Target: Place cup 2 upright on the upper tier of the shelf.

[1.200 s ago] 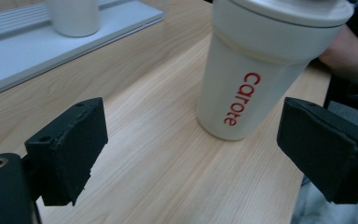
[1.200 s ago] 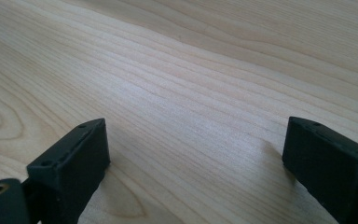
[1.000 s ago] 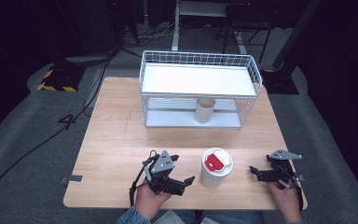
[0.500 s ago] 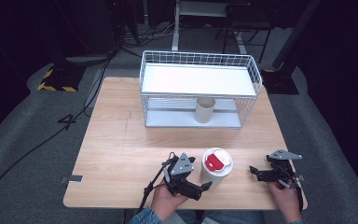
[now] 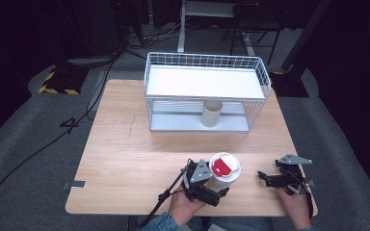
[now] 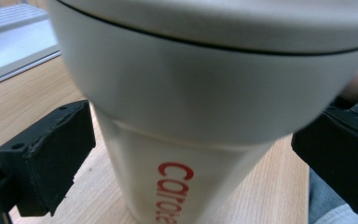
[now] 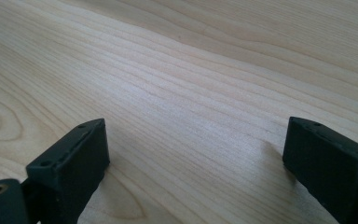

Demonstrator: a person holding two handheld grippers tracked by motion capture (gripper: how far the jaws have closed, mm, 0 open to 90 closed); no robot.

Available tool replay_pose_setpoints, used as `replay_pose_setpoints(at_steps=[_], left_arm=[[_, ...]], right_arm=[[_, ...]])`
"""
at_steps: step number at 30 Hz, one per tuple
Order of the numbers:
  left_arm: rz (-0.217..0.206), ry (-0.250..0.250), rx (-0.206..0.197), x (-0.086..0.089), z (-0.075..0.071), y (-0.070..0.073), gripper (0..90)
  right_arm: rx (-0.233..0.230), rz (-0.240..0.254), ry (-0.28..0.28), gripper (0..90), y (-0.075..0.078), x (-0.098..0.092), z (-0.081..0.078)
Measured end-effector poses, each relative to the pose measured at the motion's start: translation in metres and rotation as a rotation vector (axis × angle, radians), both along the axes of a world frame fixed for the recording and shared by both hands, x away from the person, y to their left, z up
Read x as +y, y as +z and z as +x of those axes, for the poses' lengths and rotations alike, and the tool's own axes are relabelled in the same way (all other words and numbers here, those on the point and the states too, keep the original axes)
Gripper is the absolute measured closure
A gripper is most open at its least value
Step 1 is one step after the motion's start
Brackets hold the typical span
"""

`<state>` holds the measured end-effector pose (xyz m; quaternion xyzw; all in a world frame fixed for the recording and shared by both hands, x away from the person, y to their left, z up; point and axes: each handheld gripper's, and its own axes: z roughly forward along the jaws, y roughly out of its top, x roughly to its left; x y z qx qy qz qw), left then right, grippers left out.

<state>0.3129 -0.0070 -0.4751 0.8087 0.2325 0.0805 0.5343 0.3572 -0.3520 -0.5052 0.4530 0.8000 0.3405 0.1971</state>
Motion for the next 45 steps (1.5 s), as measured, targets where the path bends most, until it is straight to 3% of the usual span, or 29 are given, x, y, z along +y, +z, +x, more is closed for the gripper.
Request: replay_pose_setpoints(at_steps=[5,9,18,28,45], left_arm=[[0.007,0.029,-0.007,-0.005,0.003,-0.006,1.1],[-0.028,0.034,0.001,-0.006,0.006,-0.011,2.8],[-0.106,0.013,-0.026,-0.008,0.006,-0.013,6.3],[-0.164,-0.015,-0.057,-0.008,0.01,-0.016,8.5],[-0.165,-0.021,-0.07,-0.007,0.01,-0.017,10.1]], right_arm=[[0.0,0.0,0.0,7.1,0.0,0.0,0.0],[0.0,0.0,0.0,7.1,0.0,0.0,0.0],[0.0,0.0,0.0,7.1,0.0,0.0,0.0],[0.0,0.0,0.0,7.1,0.0,0.0,0.0],[0.0,0.0,0.0,7.1,0.0,0.0,0.0]])
